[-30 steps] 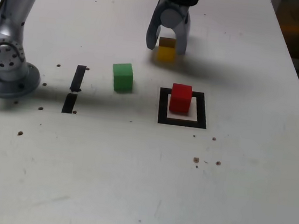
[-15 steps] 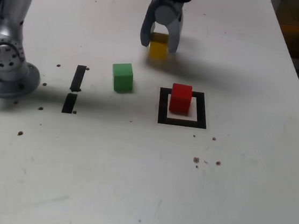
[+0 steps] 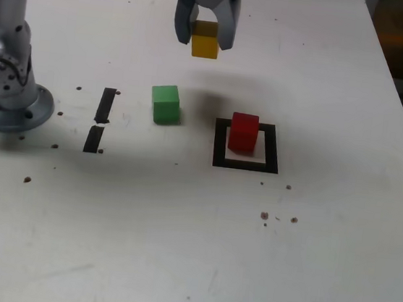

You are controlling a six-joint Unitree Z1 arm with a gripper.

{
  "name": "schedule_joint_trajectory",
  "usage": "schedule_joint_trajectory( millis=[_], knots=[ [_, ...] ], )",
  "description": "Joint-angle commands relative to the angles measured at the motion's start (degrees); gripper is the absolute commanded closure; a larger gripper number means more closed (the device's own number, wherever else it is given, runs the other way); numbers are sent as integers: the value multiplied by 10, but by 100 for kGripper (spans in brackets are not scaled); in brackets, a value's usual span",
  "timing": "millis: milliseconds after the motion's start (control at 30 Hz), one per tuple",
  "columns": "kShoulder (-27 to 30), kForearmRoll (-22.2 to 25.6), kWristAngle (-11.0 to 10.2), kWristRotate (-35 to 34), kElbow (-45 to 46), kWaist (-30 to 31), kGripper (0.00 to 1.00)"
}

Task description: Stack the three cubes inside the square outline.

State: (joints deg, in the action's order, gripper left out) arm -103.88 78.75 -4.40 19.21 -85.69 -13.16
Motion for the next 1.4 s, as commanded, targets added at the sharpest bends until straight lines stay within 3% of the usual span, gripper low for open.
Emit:
schedule_joint_trajectory(
  millis=[0,433,900,1367],
  knots=[
    [13,4,4,-27,-6,29,92],
    [2,12,11,-150,-27,142,92],
    [-58,12,31,-158,-66,180,92],
    [-89,1,37,-162,-80,190,91]
  ],
)
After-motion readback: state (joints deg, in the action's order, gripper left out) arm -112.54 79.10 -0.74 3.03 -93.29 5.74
